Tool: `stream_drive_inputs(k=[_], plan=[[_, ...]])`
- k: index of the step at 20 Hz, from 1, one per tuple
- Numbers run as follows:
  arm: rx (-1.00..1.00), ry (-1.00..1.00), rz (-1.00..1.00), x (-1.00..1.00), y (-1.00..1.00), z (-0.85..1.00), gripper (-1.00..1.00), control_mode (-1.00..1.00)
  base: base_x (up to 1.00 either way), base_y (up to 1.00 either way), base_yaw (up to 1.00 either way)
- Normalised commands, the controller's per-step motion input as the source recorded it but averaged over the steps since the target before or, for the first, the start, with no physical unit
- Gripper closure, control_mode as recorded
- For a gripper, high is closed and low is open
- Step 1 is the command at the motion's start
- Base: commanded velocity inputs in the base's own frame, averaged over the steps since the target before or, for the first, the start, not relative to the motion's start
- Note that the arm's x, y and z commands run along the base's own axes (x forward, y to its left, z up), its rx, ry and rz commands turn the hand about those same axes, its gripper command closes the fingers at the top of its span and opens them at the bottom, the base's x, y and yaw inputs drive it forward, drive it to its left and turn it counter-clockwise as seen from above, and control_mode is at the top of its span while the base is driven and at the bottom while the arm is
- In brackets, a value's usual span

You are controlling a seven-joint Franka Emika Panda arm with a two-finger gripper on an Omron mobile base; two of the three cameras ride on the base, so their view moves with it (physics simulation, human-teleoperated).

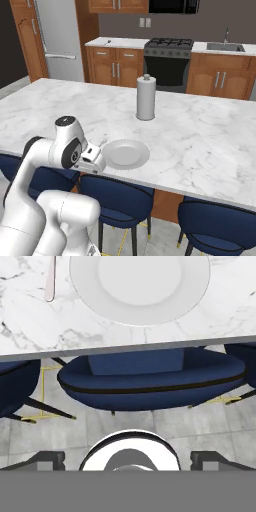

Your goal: Take the fork and place it on the left side of the plate. Then take the spoon and place it on the right side of the plate. Make sure they're directly next to the plate.

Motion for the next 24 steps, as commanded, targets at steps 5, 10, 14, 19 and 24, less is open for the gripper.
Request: stream_drive_inputs(k=[5, 10, 14, 19, 24], plan=[[0.00, 0.00, 0.00, 0.00, 0.00, -0.01, -1.00, -1.00, 0.00, 0.00, 0.00], [0.00, 0.00, 0.00, -0.01, 0.00, 0.00, -1.00, 1.00, -0.08, 0.00, 0.00], [0.00, 0.00, 0.00, 0.00, 0.00, 0.00, -1.00, 1.00, -0.48, 0.08, 0.00], [0.00, 0.00, 0.00, 0.00, 0.00, 0.00, -1.00, 1.00, -0.71, 0.43, 0.01], [0.00, 0.00, 0.00, 0.00, 0.00, 0.00, -1.00, 1.00, -0.47, 0.67, 0.00]])
